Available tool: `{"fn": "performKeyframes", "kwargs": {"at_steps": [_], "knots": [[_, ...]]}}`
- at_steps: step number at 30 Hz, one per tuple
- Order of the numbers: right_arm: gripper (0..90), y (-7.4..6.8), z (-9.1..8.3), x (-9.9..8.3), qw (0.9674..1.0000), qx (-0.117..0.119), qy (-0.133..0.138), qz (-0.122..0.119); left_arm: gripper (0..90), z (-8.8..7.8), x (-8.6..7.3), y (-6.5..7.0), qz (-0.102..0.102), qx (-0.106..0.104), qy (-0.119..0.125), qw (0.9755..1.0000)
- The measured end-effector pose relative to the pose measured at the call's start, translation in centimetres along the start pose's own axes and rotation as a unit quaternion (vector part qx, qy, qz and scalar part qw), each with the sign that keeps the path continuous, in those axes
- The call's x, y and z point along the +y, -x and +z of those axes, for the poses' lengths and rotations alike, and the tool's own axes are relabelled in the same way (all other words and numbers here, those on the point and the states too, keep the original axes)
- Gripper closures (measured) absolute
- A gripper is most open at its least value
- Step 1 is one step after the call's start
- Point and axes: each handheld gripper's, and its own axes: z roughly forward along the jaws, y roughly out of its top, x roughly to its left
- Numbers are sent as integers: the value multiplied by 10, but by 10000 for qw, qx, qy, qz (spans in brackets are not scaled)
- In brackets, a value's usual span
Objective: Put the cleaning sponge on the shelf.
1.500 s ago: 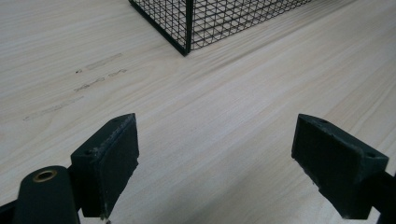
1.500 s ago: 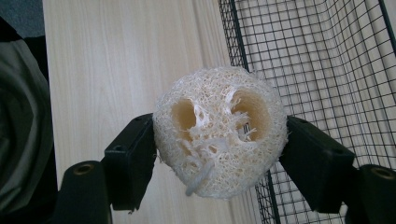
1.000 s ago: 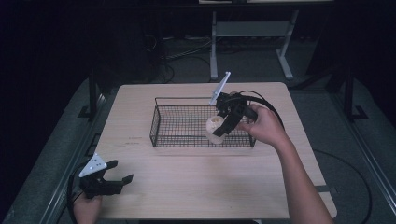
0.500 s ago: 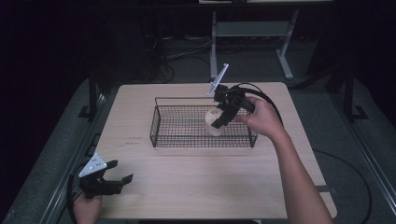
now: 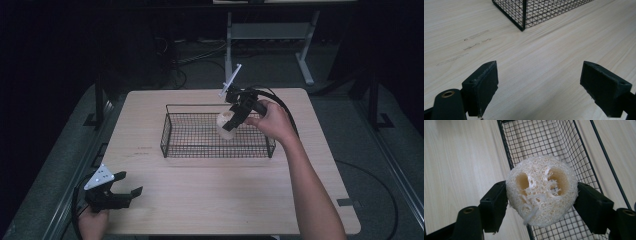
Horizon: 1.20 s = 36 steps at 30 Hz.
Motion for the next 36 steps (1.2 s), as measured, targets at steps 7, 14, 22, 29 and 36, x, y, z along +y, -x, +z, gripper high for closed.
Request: {"fn": "performKeyframes", "kwargs": {"at_steps": [7, 14, 22, 29, 36], "knots": [[288, 10, 9, -1, 9999, 49, 21, 133, 137, -1, 0, -1, 37, 17, -4, 10000], [287, 22, 24, -2, 9993, 108, -8, 359, 137, -2, -1, -1, 11, 26, -9, 10000], [285, 32, 39, -7, 9981, 97, -94, 594, 137, -1, -1, -1, 0, 25, -6, 10000], [285, 32, 51, -3, 9979, 210, -159, 593, 137, -1, -1, 0, -2, 24, -1, 10000], [285, 36, 67, -4, 9973, 200, -250, 656, 137, -3, -1, -2, -2, 27, 9, 10000]]}}
